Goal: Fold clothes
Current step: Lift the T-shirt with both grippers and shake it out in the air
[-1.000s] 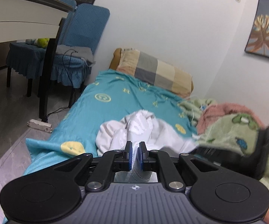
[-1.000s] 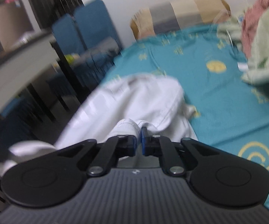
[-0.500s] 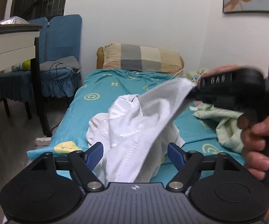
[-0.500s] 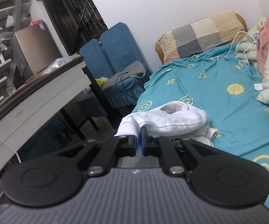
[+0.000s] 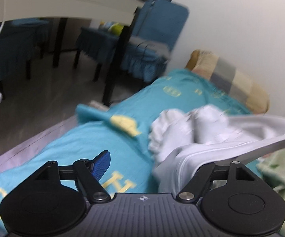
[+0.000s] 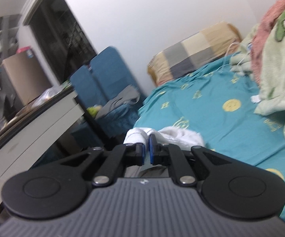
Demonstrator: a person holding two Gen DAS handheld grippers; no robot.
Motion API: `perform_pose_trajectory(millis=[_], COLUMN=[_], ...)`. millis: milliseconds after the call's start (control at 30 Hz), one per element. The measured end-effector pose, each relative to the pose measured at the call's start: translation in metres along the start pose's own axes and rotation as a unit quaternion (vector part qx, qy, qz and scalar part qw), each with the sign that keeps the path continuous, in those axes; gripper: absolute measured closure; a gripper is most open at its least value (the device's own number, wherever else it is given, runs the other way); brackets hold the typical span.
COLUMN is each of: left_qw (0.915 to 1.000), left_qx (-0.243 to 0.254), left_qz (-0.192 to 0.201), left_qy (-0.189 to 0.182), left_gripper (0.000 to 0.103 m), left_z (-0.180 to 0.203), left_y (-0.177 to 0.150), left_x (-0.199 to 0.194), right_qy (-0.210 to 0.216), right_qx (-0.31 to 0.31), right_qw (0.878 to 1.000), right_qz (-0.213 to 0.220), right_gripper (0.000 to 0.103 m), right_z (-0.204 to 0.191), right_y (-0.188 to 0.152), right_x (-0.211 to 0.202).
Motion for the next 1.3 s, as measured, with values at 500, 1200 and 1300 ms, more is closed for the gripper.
perform_pose_trajectory(millis=[500,1200,1300], left_qw=[0.9988,0.9476,0.9349], left_qx=[0.001,-0.013,0.009], left_qz=[0.045,0.238,0.26], left_qy=[-0.019,-0.213,-0.241], left_gripper=[0.058,0.096,0.096], left_z=[-0.007,0.064,0.083], left_y=[0.011,0.23,0.267], left_x=[-0.034,-0.216,-0.277], right_qy=[-0.13,-0.059,-0.046], right_qx=[-0.057,-0.119,-0.122], right_qw=[0.988,0.974,0.965], right_qz=[-0.055,0.186,0.229], right_gripper=[0.095,0.097,0.097], right_z=[0.034,-0.121,-0.149], right_y=[-0.029,0.158,0.201], right_x=[0.03,-0.123,-0.174])
Point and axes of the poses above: each gripper's, at about its wrist camera, not at the fingertips, and x roughly the way its jaws point, z to its right, y to its top, the point moved 4 cm from there along x, roughly the way its jaws point, and after that the axes turned 4 degrees about -x, right-handed, at the moved point
